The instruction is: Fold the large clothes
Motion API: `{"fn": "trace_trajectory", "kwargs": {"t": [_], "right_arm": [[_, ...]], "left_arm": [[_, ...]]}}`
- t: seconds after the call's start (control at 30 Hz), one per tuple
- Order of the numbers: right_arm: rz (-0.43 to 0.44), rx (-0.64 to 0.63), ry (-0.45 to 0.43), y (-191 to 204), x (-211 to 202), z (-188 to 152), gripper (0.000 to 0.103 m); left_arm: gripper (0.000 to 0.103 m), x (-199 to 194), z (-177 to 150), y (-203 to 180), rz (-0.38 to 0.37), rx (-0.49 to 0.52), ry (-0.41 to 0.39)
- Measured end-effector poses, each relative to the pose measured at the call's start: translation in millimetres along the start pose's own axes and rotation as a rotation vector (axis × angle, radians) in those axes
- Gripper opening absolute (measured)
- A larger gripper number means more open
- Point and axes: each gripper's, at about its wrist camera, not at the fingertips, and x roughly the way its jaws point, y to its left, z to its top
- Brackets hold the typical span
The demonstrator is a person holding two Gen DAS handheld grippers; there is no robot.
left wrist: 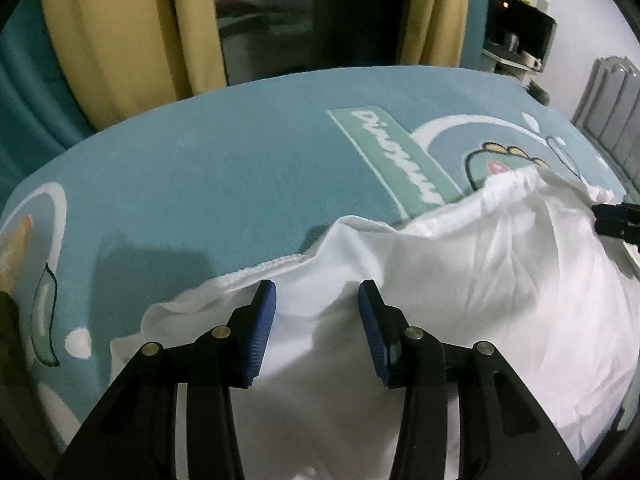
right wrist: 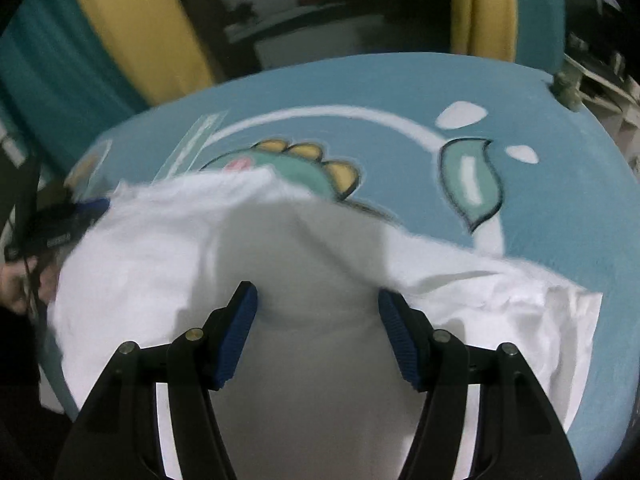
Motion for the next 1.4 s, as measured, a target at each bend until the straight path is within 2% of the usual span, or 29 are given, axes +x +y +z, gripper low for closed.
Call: {"fn": "trace_trajectory", "kwargs": {"t": [0.17,0.27,0.33,0.4,0.47,0.57,0.7,0.73,0.8,0.87,0.97,1.0,1.07,1.17,1.27,1.33,1.4], "right_arm": [[-0.113,0.042,-0.034,-24,12,26,0.063],[-0.178,0.042,-0.041,-28,17,36,0.063],[-0.268,0.046,-0.067,-30,14,40,0.063],[-0.304,0.048,-0.095,-32,6,42,0.063],[-0.312,0.068,-0.135,-32,-8,37,0.063],[-0.357,0.108,-0.166,-37,-36,20,0.063],[-0.399,0.182,-0.154,-50,-52,-7,0.063],[-0.408,0.205,-0.140,-55,-56,-17,0.063],[-0.413,0.231,-0.124,-61,-63,-30,0.063],[-0.416,0.247,-0.105,-65,-61,-38,0.063],[-0.413,0.251,-0.096,-65,-68,-51,0.063],[-0.407,0.249,-0.095,-63,-68,-53,0.063],[-0.400,0.237,-0.095,-59,-69,-56,0.063],[-0.388,0.208,-0.084,-52,-68,-60,0.063],[-0.393,0.192,-0.075,-48,-68,-64,0.063],[-0.393,0.195,-0.075,-47,-69,-67,0.063],[-0.395,0.201,-0.071,-47,-70,-69,0.063]], "left_arm": [[0.046,3,4,20,0.125,-0.070,-0.017],[0.046,-8,1,40,0.262,-0.100,-0.059],[0.046,-18,-4,57,0.293,-0.147,-0.078],[0.046,-25,-7,69,0.318,-0.164,-0.078],[0.046,-34,-18,84,0.321,-0.196,-0.067],[0.046,-51,-34,101,0.278,-0.265,-0.070],[0.047,-88,-59,109,0.261,-0.338,-0.190],[0.050,-94,-63,107,0.246,-0.347,-0.212],[0.052,-98,-68,104,0.200,-0.353,-0.224],[0.052,-92,-66,98,0.165,-0.312,-0.198],[0.052,-67,-64,77,0.158,-0.200,-0.096],[0.052,-58,-63,73,0.154,-0.186,-0.062],[0.052,-53,-63,71,0.140,-0.186,-0.051],[0.052,-43,-59,80,0.210,-0.190,-0.049],[0.052,-42,-52,102,0.274,-0.279,-0.070],[0.052,-51,-49,116,0.355,-0.329,-0.106],[0.052,-64,-49,126,0.377,-0.367,-0.146]]}}
